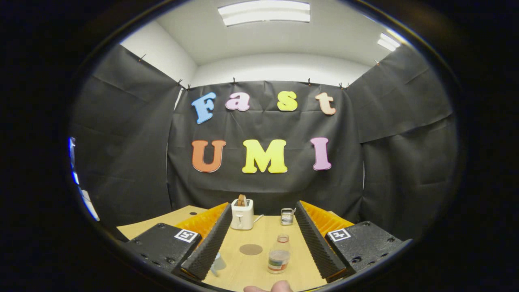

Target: Take the bottle from table, then pour the juice into the cup, finally place the bottle on the coaster

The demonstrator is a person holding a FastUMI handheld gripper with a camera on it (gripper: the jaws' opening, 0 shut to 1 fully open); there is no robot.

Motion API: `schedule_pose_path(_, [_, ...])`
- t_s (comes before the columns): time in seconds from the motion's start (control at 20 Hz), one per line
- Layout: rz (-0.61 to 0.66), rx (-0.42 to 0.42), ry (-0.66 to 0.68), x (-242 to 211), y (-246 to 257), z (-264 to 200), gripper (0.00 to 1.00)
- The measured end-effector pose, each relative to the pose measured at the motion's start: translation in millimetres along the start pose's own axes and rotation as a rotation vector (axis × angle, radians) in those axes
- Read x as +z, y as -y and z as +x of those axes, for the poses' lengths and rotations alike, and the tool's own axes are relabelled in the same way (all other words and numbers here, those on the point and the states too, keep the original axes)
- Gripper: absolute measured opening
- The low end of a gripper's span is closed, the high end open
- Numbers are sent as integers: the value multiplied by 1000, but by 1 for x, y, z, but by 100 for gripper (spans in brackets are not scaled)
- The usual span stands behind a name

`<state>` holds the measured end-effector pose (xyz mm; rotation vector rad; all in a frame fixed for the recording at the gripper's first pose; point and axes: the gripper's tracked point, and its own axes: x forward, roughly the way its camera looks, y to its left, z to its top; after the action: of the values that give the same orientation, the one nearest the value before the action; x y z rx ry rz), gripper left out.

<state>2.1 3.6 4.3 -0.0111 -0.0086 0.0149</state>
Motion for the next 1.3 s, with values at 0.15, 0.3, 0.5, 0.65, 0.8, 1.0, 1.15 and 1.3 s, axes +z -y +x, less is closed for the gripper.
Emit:
schedule_pose_path(0.15, [-1, -6, -2, -1, 2, 1, 100])
schedule_pose_path(0.3, [-6, -5, -4, -1, 1, 2, 100])
schedule_pose_path(0.5, [-13, 0, -8, -4, 1, 3, 100])
schedule_pose_path(0.65, [-4, 15, -13, -8, 0, 3, 100])
schedule_pose_path(0.8, [-14, 6, -5, -8, 5, 2, 100])
schedule_pose_path(1.0, [-37, 11, 37, -11, 6, 0, 100])
schedule_pose_path(1.15, [-77, -20, 59, -33, 18, 0, 100])
schedule_pose_path(1.3, [-70, -18, 36, -66, 20, 3, 100])
